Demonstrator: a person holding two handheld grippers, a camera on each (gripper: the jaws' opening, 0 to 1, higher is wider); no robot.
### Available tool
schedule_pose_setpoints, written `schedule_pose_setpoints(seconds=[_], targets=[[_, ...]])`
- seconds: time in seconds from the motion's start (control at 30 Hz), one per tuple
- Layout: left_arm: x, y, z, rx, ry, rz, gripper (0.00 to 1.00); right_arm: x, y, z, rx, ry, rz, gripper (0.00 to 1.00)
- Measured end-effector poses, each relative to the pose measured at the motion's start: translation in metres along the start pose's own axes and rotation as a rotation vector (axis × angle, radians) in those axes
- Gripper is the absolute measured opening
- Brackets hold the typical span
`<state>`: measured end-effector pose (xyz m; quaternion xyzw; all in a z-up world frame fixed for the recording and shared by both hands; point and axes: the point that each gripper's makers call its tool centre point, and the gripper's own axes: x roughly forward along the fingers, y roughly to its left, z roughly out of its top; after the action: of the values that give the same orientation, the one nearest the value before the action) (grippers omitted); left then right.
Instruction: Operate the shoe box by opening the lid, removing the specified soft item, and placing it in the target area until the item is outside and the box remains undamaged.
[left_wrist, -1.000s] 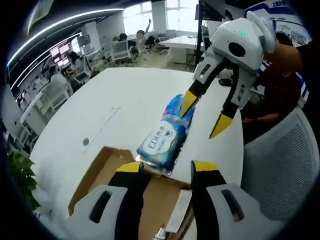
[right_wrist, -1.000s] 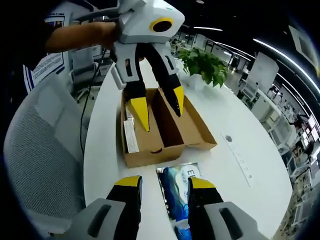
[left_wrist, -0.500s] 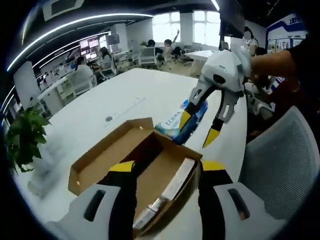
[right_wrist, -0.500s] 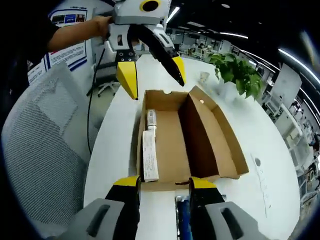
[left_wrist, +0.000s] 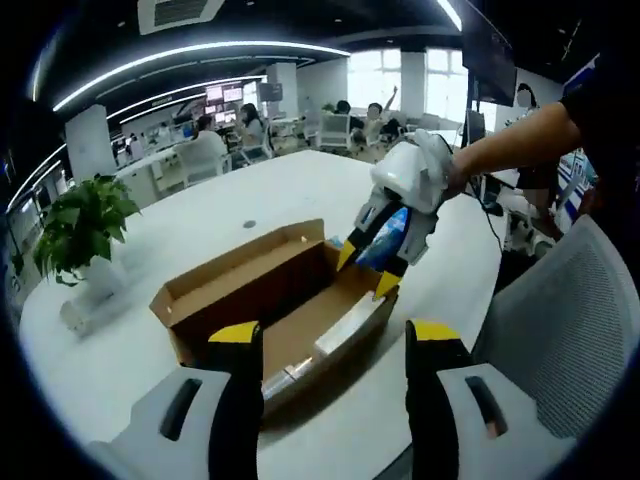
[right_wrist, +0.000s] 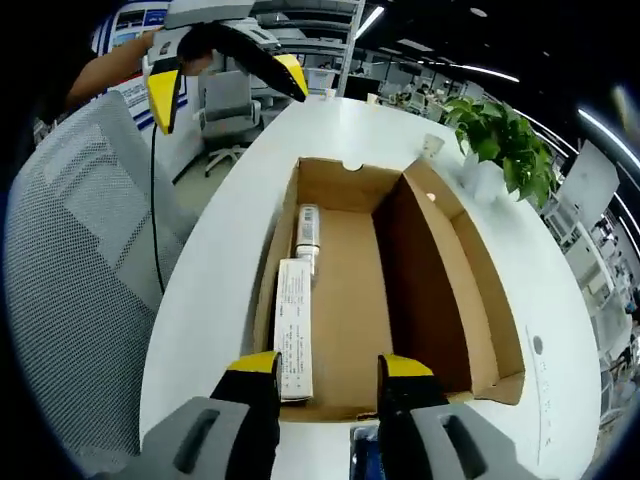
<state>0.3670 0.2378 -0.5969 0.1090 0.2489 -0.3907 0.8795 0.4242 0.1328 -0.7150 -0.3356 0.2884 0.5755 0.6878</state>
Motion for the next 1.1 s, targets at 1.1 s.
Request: schedule_pose_setpoints(seconds=[1.1], targets=[[-0.037,0.007,-0.040,-0.047,0.016,0.080,0.57,0.039,0.018,0.008,-0.089,0.037,0.113,0.16]])
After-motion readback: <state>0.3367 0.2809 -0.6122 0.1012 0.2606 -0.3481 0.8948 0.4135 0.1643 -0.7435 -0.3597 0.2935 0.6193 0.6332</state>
